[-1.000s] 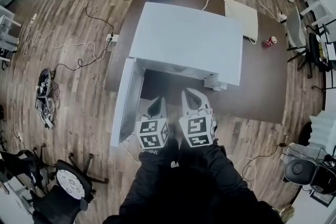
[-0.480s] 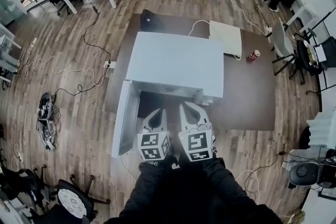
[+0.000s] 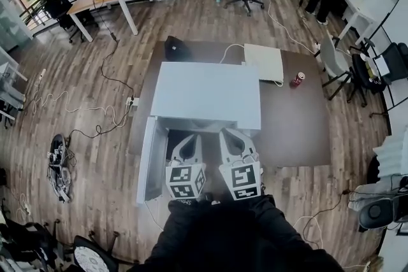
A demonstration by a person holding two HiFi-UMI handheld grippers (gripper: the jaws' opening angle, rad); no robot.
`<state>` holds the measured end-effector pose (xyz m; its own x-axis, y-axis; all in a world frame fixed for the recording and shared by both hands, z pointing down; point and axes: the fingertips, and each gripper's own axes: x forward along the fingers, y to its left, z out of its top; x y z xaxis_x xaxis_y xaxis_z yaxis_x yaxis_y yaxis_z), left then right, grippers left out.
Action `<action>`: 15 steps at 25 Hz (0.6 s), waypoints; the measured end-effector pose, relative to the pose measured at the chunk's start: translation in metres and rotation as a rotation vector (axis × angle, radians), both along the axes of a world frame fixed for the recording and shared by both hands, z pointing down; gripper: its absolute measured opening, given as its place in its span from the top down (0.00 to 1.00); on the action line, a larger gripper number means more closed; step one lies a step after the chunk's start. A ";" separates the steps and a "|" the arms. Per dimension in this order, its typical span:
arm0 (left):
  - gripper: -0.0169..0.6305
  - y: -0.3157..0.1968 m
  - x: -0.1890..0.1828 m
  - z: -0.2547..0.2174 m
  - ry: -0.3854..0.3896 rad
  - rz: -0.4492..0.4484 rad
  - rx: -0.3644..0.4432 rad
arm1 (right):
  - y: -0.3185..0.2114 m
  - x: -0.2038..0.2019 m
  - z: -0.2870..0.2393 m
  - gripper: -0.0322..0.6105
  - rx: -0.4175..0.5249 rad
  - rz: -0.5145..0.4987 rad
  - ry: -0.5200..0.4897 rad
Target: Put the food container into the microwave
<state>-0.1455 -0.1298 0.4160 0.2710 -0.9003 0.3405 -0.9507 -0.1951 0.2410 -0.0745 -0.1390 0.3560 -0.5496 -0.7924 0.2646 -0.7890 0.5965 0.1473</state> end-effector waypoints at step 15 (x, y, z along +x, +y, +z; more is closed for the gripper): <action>0.92 -0.016 0.034 -0.028 0.001 0.069 0.073 | -0.009 0.026 -0.025 0.91 0.080 0.023 -0.039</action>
